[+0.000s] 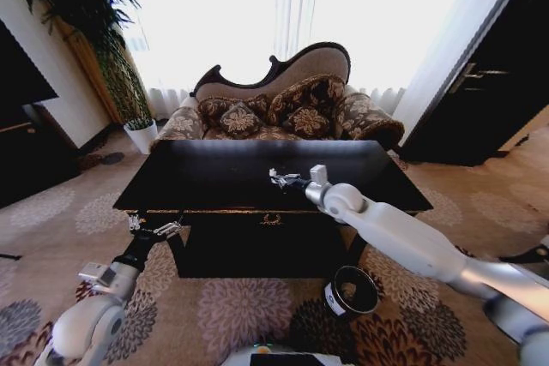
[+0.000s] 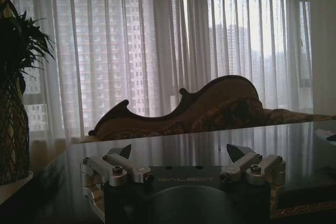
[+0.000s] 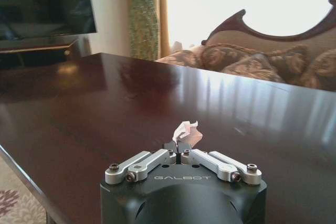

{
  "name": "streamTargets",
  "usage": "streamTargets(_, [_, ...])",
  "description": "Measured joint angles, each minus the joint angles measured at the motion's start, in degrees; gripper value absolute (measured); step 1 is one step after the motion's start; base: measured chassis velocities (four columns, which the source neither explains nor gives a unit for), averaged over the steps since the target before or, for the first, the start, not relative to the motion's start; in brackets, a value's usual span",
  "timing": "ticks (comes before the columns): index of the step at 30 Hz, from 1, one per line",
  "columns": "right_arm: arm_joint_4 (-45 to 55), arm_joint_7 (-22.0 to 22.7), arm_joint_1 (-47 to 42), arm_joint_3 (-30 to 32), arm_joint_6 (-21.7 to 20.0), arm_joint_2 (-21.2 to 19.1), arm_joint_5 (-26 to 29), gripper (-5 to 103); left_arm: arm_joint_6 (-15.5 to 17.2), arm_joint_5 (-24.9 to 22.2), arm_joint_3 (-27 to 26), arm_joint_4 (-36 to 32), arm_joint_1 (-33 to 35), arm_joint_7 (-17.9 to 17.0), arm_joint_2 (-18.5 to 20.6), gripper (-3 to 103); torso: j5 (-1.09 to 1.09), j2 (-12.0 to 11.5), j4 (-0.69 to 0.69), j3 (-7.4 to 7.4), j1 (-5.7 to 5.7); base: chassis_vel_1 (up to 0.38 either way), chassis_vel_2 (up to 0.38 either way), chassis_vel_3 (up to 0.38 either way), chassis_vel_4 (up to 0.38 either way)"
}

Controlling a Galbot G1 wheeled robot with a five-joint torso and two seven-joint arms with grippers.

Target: Move to the front of the table and place the trash on the table into the trash bin.

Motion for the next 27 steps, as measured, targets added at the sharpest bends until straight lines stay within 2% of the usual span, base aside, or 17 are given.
streamTargets(3, [3.00,-0.86,-8.85,10.29,0.90,-2.65,-0.99,0,0.00,0.00,0.00,0.00,0.00,0.01,0.00,100,0.00,0.00,-0.02,0.00,0.00,0.000,0.000,0.000,0.000])
streamTargets(4, [3.00,-0.86,-8.85,10.29,0.90,-2.65,-0.99,0,0.00,0.00,0.00,0.00,0.00,0.01,0.00,100,0.00,0.00,-0.02,0.00,0.00,0.000,0.000,0.000,0.000])
streamTargets(7, [6.08,-2.74,-20.83,22.31,2.75,-3.74,-3.91,0,0.00,0.00,0.00,0.00,0.00,-0.01,0.00,100,0.01,0.00,-0.01,0.00,0.00,0.000,0.000,0.000,0.000])
streamTargets(8, [6.08,-2.74,-20.83,22.31,2.75,-3.74,-3.91,0,0.00,0.00,0.00,0.00,0.00,-0.01,0.00,100,0.01,0.00,-0.01,0.00,0.00,0.000,0.000,0.000,0.000])
streamTargets(11, [8.89,-4.09,-30.53,31.92,4.91,-3.15,-5.86,0,0.00,0.00,0.00,0.00,0.00,0.00,0.00,100,0.00,0.00,-0.03,-0.01,-0.01,0.000,0.000,0.000,0.000])
streamTargets(12, [8.89,-4.09,-30.53,31.92,4.91,-3.15,-5.86,0,0.00,0.00,0.00,0.00,0.00,0.00,0.00,100,0.00,0.00,-0.03,-0.01,-0.01,0.000,0.000,0.000,0.000])
streamTargets(15, [11.12,-4.92,-37.44,38.92,7.91,-0.75,-9.40,0,0.00,0.00,0.00,0.00,0.00,0.00,-0.01,100,-0.01,0.00,0.01,-0.01,-0.01,0.000,0.000,0.000,0.000])
streamTargets(20, [13.01,-6.39,-43.81,43.71,10.28,3.26,-13.63,0,0.00,0.00,0.00,0.00,0.00,0.00,0.00,100,0.00,0.00,0.00,0.00,0.00,0.000,0.000,0.000,0.000])
streamTargets(24, [13.67,-8.07,-50.41,49.15,14.40,8.42,-19.64,0,0.00,0.00,0.00,0.00,0.00,0.00,0.00,100,-0.01,0.00,0.00,-0.01,-0.01,0.000,0.000,0.000,0.000])
streamTargets(27, [13.72,-8.73,-52.78,51.56,16.35,10.23,-21.97,0,0.00,0.00,0.00,0.00,0.00,-0.01,0.00,100,-0.02,0.00,0.00,0.00,-0.01,0.000,0.000,0.000,0.000])
